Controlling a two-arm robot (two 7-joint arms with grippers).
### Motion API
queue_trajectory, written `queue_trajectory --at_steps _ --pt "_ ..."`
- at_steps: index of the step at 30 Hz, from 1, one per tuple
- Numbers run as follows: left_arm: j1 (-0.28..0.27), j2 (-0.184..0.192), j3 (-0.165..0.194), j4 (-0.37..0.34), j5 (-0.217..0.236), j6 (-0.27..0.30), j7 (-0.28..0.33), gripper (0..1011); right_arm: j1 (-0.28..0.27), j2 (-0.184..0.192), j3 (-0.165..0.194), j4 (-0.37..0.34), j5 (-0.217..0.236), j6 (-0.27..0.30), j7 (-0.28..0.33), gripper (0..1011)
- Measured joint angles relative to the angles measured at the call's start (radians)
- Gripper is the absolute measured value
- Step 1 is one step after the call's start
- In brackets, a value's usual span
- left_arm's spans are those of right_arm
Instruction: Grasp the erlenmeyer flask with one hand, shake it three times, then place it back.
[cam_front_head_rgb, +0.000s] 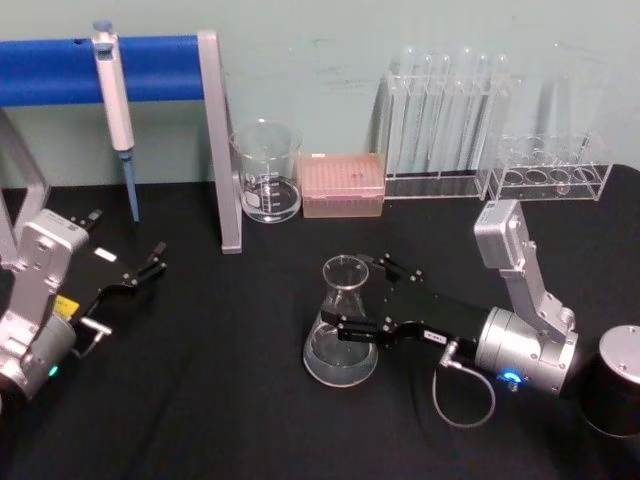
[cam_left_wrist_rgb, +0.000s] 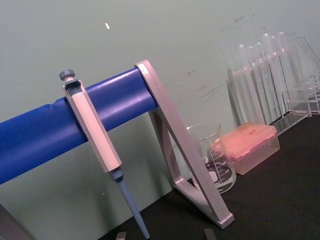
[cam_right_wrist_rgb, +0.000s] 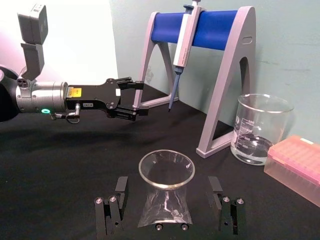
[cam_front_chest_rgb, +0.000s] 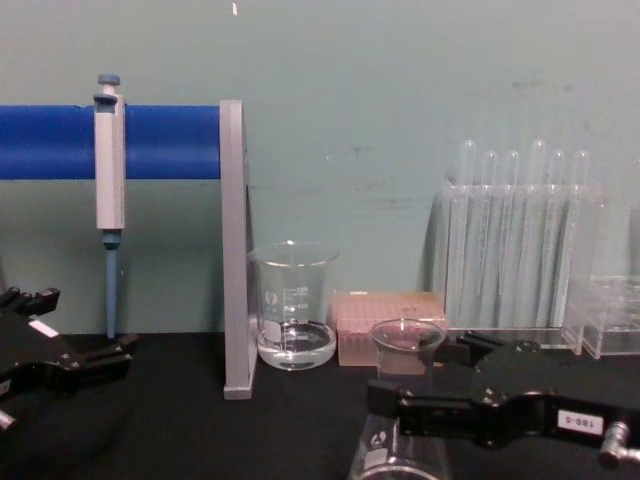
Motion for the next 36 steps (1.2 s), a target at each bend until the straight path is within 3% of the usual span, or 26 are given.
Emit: queue_trajectory --at_steps 36 --pt "0.0 0.0 0.0 0.0 0.0 0.0 0.0 1001 0.021 -0.013 -0.014 0.016 0.009 0.019 -0.011 1000"
